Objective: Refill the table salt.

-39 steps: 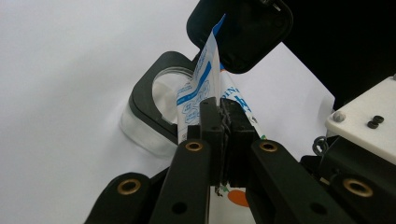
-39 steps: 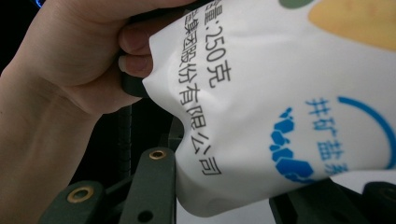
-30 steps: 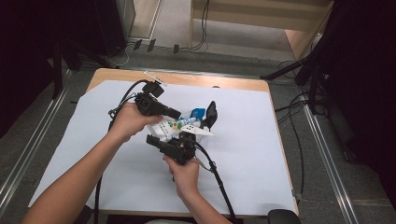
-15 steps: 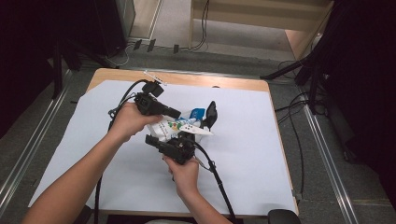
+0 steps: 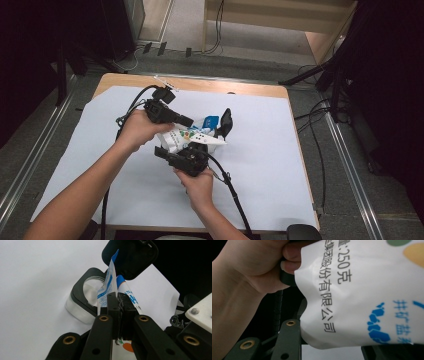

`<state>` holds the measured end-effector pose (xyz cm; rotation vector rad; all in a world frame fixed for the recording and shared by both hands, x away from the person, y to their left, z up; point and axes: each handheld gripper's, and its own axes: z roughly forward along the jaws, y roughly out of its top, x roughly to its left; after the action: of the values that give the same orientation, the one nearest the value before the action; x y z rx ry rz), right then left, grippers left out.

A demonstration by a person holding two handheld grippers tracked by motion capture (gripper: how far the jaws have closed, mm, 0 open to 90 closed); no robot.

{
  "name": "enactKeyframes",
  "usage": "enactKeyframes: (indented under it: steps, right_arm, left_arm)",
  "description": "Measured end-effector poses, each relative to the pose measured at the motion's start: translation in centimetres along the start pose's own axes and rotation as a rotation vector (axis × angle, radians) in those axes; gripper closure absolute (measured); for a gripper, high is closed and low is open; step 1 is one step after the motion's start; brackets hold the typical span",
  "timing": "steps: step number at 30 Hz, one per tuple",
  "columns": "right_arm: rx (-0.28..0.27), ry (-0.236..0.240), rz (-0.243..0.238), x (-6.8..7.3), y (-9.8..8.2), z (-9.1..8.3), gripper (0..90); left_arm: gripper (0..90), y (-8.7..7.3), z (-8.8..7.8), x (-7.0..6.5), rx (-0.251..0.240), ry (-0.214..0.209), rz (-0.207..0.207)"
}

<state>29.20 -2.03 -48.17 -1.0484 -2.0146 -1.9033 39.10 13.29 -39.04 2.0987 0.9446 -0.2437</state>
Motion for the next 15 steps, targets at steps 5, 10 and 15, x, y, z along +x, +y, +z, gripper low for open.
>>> enactKeyframes:
  steps: [5, 10, 15]
  right_arm:
    - [-0.004, -0.004, 0.005, 0.02, 0.03, 0.02, 66.8]
    - [-0.004, -0.004, 0.008, -0.01, 0.08, -0.02, 67.5]
    - [-0.003, -0.003, 0.006, -0.06, 0.06, 0.01, 68.3]
  left_arm:
    - [89.6, -0.01, -0.02, -0.01, -0.002, -0.003, 0.001]
    - [89.6, 0.0, -0.03, 0.0, -0.003, -0.002, 0.002]
    - [89.6, -0.14, -0.15, 0.05, -0.008, -0.004, 0.001]
